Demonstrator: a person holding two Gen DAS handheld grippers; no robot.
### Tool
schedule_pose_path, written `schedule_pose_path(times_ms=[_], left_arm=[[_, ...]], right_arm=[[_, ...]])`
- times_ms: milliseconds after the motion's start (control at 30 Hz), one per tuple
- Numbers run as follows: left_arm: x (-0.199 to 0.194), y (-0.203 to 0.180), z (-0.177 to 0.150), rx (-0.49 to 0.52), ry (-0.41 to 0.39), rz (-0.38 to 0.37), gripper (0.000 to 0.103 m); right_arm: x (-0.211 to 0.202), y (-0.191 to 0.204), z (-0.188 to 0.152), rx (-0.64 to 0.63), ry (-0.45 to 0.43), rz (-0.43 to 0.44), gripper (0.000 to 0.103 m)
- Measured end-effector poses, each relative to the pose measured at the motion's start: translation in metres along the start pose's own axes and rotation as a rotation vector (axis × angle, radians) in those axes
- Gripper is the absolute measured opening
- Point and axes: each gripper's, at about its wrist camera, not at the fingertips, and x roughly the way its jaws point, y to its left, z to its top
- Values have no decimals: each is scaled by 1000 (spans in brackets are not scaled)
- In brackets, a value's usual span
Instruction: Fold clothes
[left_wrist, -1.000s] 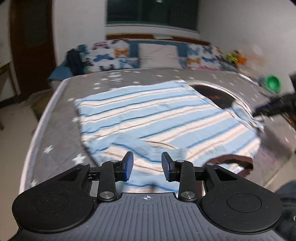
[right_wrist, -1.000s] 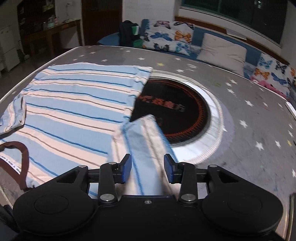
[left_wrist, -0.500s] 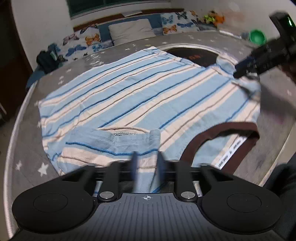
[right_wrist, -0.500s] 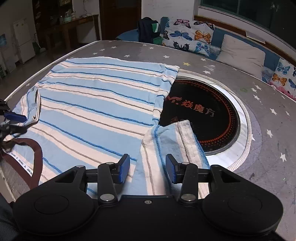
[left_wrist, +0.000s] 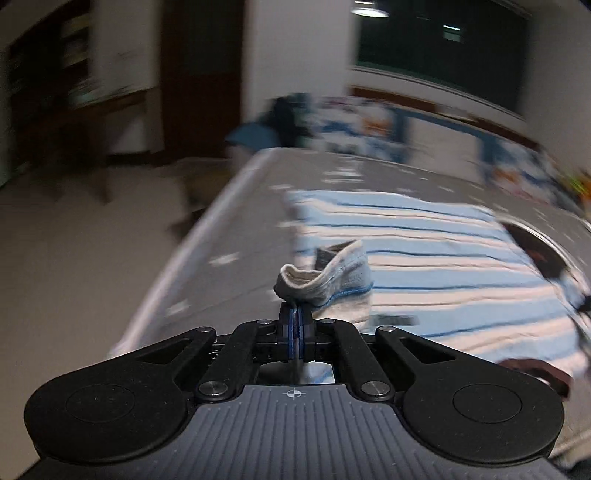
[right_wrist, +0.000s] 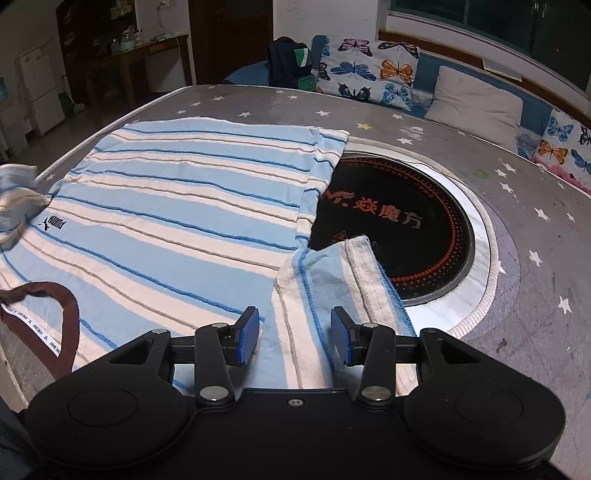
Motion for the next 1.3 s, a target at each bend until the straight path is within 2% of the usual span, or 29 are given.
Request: schedule_pose_path(times_ms=[133, 233, 267, 300, 333, 400, 433, 500, 567, 633, 733, 833, 867, 1033, 1133, 1300], left_arm=[[-11, 35, -8, -140, 26, 119, 5], [-1, 40, -5, -154, 85, 150, 7], [-1, 36, -1, -125, 80, 166, 8], [-1, 32, 4, -94, 74, 183, 18], [-1, 24, 12, -17, 65, 241, 30], [-1, 21, 18, 44, 46, 304, 33], [0, 23, 15, 46, 45, 307, 33], [-1, 27, 22, 36, 39, 298, 32], [1, 25, 27, 30, 33, 236, 32], [13, 7, 38, 46, 24, 61, 32], [32, -13, 44, 107, 36, -3, 32], [73, -35, 52, 213, 69, -11, 32], [78, -37, 52, 219, 73, -11, 32], [110, -46, 59, 288, 88, -17, 13], [117, -51, 59, 295, 78, -30, 9], [140, -55, 71, 294, 62, -25, 8]], right_arm=[[2, -2, 2, 13, -7, 1, 46], [4, -1, 5, 11, -14, 5, 46], [4, -1, 6, 11, -15, 6, 46], [5, 0, 7, 6, -17, 14, 47], [5, 2, 9, 1, -19, 21, 47], [6, 5, 11, -8, -20, 30, 47], [8, 7, 11, -11, -19, 36, 47], [13, 11, 13, -17, -13, 51, 47], [19, 13, 14, -23, -4, 62, 47], [23, 15, 16, -24, 1, 67, 47], [27, 18, 18, -23, 3, 79, 47], [30, 20, 18, -24, 9, 83, 47], [31, 21, 18, -25, 12, 83, 47], [36, 20, 18, -15, 17, 83, 47], [39, 20, 20, -10, 13, 74, 47], [47, 22, 25, 0, 11, 57, 47]])
